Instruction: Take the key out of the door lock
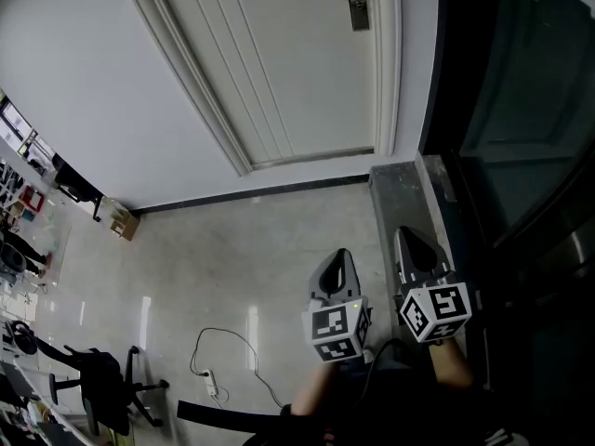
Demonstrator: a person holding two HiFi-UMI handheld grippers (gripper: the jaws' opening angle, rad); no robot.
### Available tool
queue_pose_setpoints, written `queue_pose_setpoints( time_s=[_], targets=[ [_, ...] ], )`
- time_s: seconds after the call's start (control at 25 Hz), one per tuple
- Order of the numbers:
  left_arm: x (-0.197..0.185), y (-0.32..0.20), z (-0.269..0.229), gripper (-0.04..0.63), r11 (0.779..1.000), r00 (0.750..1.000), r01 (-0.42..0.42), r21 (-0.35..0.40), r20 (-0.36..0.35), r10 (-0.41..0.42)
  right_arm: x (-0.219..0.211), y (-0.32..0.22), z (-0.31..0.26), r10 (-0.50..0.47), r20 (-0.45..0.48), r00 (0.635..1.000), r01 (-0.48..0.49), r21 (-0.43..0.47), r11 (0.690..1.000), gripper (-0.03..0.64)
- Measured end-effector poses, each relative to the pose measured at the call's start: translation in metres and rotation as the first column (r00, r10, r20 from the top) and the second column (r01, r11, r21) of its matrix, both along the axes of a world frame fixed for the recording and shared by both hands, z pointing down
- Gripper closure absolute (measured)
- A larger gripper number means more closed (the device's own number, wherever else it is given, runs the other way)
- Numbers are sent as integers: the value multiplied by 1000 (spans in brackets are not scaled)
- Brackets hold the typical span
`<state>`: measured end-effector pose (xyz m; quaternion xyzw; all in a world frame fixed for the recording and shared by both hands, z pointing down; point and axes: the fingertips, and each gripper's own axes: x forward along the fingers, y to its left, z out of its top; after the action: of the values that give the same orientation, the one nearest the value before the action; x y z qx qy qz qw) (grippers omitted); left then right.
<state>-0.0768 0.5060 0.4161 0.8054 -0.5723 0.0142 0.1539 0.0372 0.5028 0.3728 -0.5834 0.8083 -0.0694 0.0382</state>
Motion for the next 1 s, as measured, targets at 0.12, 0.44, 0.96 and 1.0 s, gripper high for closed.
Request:
queue_pose_setpoints(
  time_s=[0.12, 0.44, 0.96, 1.0],
  targets=[
    [-5, -33, -1, 595, 1000, 1000, -9, 11, -2, 9, -10, -30, 3, -5, -5, 1000, 5, 1, 1000, 615],
    [-23, -126, -17, 595, 998, 999, -41, 43, -2, 41, -39, -117, -9, -23, -6, 1000, 24, 24, 999, 616],
    [-53, -219, -3, 595, 998, 998, -65, 24, -26, 65, -78, -205, 5, -17, -22, 1000, 17, 3, 1000, 615],
    [-52, -225, -1, 595, 997, 997, -68, 21, -28, 69, -76, -210, 6, -11, -21, 1000, 11, -1, 1000, 615]
  ],
)
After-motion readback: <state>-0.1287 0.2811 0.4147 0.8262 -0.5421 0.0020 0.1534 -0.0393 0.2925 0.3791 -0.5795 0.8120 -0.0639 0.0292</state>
